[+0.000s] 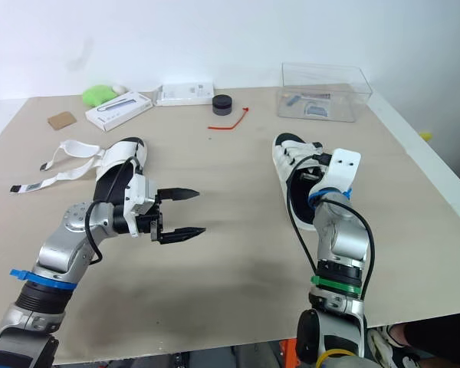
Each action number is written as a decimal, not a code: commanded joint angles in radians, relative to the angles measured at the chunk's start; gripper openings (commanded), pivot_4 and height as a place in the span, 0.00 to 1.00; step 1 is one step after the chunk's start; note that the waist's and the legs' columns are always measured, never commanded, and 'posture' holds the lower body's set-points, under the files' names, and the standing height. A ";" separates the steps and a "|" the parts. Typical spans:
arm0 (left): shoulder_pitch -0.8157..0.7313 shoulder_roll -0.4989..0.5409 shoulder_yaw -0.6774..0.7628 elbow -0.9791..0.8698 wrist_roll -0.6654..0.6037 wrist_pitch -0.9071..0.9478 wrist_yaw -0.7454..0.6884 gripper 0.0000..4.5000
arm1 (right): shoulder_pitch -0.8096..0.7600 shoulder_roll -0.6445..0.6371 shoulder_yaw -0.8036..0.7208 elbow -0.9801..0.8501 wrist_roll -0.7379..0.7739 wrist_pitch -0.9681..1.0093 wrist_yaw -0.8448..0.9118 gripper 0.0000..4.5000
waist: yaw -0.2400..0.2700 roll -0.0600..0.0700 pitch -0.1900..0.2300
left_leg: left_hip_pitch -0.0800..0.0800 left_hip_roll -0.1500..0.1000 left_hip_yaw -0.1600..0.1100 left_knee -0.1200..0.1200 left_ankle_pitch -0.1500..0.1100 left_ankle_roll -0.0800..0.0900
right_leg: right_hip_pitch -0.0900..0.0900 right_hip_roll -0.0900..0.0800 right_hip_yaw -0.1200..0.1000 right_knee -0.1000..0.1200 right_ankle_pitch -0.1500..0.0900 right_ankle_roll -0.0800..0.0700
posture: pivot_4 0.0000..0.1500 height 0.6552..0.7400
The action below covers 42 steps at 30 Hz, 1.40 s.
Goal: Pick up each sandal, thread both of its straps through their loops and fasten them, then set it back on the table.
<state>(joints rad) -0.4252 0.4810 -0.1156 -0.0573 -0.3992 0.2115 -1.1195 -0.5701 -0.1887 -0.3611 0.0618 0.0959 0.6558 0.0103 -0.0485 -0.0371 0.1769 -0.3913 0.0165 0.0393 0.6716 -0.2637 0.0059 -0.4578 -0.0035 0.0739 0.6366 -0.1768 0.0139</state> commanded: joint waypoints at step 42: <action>0.069 -0.292 0.258 -0.308 0.200 0.436 1.075 1.00 | -0.227 -0.226 0.533 0.301 0.226 -0.606 1.371 0.99 | 0.003 -0.002 0.001 | 0.015 0.005 -0.001 0.001 -0.001 -0.001 | 0.016 0.003 -0.001 -0.006 0.005 -0.004 | 1.00 1.00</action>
<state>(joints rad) -0.3549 0.2034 0.1215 -0.3069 -0.2153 0.6363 -0.0915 -0.7720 -0.4158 0.1880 0.3636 0.3194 0.0727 1.3726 -0.0457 -0.0393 0.1779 -0.3767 0.0214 0.0385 0.6724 -0.2652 0.0046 -0.4416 0.0000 0.0728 0.6308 -0.1713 0.0094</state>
